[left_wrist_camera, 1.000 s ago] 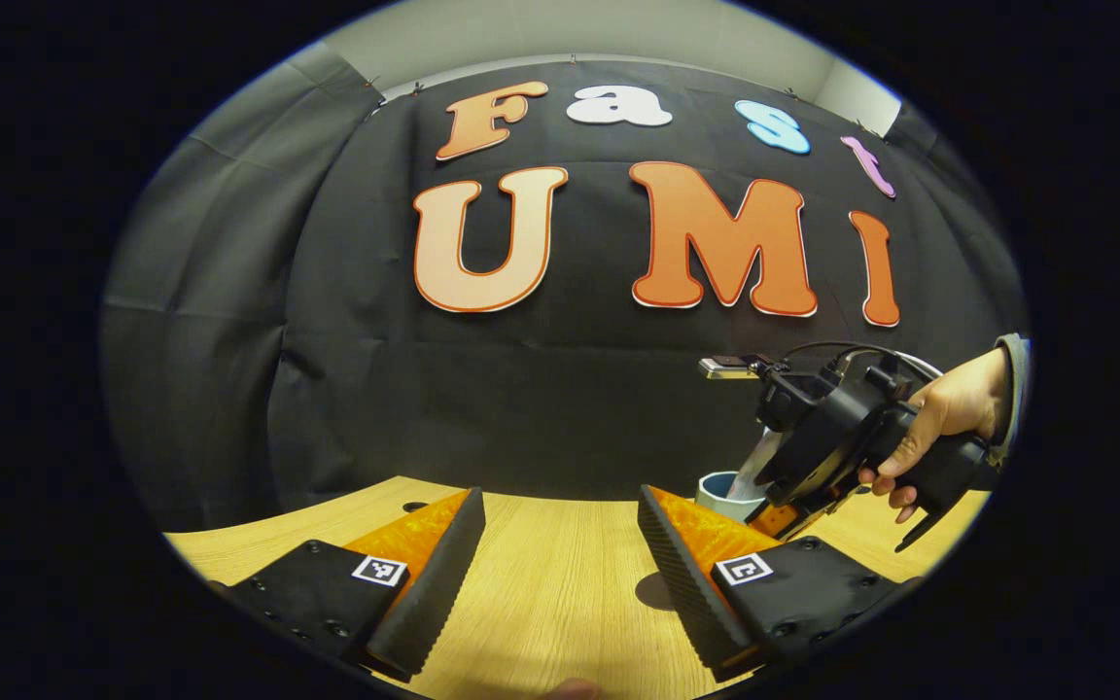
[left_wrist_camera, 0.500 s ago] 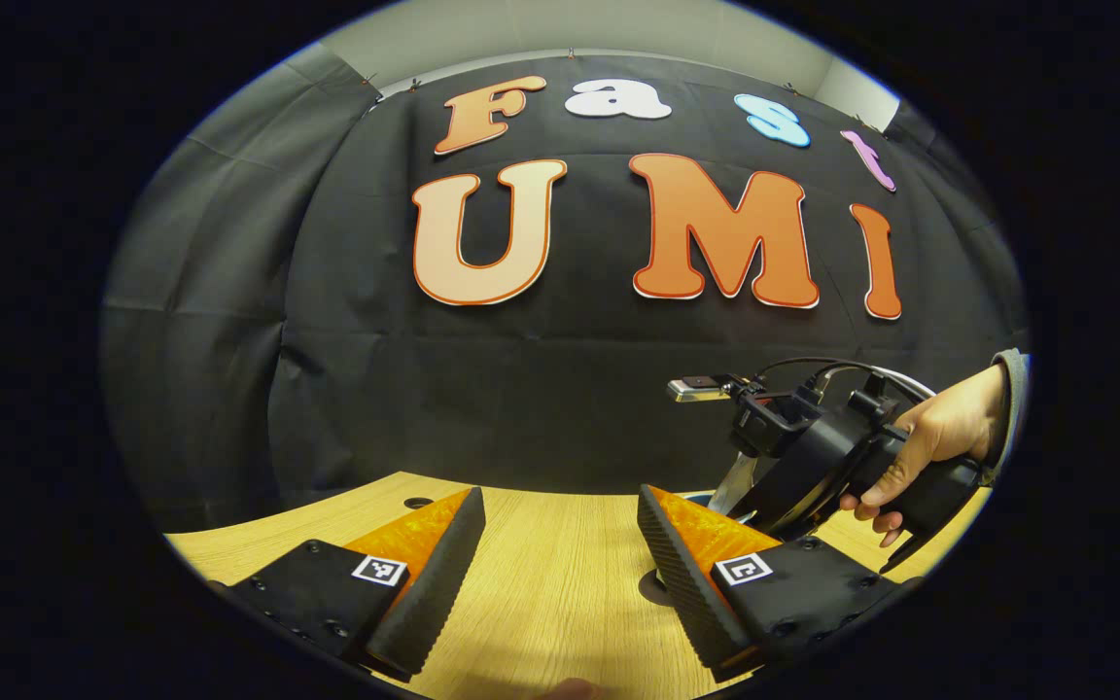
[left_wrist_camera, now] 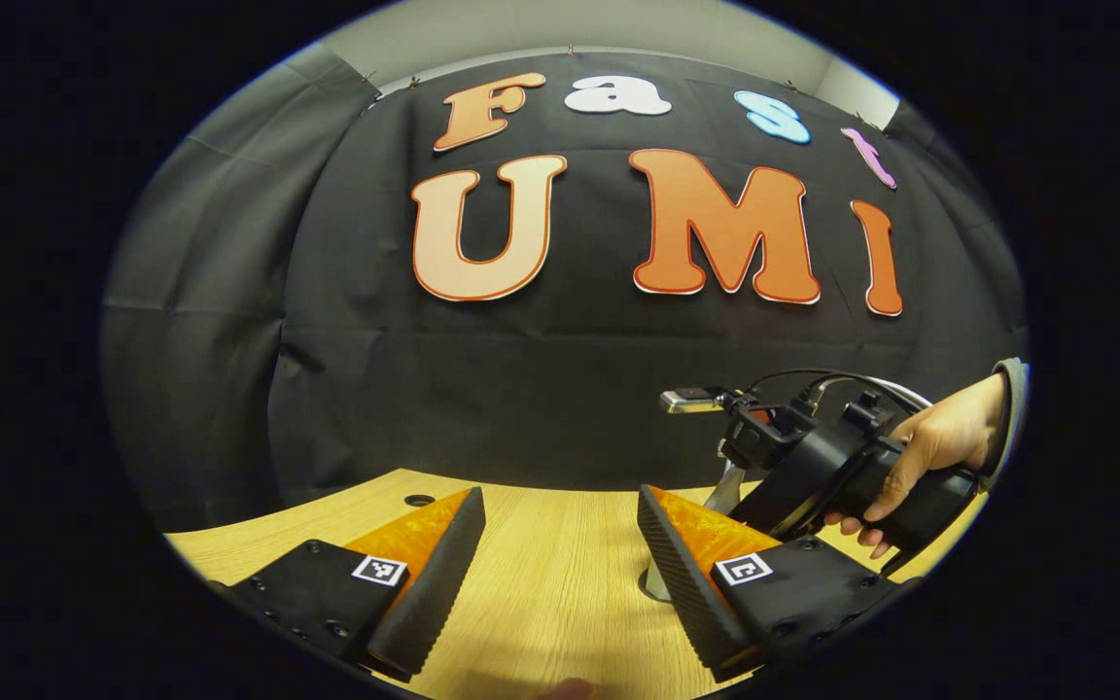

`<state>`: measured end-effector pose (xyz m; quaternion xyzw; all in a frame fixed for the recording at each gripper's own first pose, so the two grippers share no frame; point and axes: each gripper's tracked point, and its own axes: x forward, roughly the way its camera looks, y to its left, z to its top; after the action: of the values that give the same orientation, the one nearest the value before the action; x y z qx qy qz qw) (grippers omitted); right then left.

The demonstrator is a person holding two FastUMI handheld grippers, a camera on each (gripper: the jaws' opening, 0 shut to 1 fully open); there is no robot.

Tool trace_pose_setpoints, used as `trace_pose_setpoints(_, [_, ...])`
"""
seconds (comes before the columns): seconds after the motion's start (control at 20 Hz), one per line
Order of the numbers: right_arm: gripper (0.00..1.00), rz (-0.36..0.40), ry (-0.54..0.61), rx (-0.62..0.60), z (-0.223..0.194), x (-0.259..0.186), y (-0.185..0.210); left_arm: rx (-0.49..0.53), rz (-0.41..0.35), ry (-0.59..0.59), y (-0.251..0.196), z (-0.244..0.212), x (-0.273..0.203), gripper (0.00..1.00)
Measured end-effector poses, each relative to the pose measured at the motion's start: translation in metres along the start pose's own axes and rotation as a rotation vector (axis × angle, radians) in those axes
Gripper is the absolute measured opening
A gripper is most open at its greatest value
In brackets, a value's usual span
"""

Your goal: Put the toothbrush and toothpaste on the desktop into the cup, then pick up the cup and place it on the coaster on the desktop.

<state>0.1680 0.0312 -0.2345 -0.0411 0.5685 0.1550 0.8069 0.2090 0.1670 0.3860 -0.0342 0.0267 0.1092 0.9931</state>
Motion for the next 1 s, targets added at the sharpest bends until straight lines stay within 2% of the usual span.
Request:
trace_pose_setpoints(0.05, [0.36, -0.005, -0.008, -0.004, 0.001, -0.001, -0.002, 0.002, 0.002, 0.003, 0.001, -0.001, 0.0, 0.99])
trace_pose_setpoints(0.1, [0.46, -0.007, -0.017, -0.009, 0.001, -0.002, -0.005, 0.003, 0.004, 0.006, 0.002, -0.001, 0.001, 0.99])
trace_pose_setpoints(0.2, [0.51, 0.004, -0.05, 0.002, 0.004, -0.006, -0.004, 0.002, 0.004, 0.008, 0.001, -0.001, 0.003, 0.99])
trace_pose_setpoints(0.5, [0.6, 0.025, -0.19, 0.006, 0.01, -0.033, -0.008, 0.0, -0.001, 0.016, 0.0, -0.002, 0.005, 1.0])
trace_pose_setpoints(0.75, [0.61, 0.05, -0.373, 0.034, 0.02, -0.072, -0.014, -0.003, -0.007, 0.02, -0.001, -0.002, 0.005, 0.99])
trace_pose_setpoints(0.9, [0.62, -0.039, -0.541, 0.032, 0.034, -0.102, -0.039, -0.011, -0.015, 0.017, -0.001, -0.002, 0.006, 0.99])
trace_pose_setpoints(1.0, [0.63, -0.066, -0.645, 0.05, 0.036, -0.122, -0.051, -0.012, -0.016, 0.011, -0.001, -0.001, 0.005, 1.0])
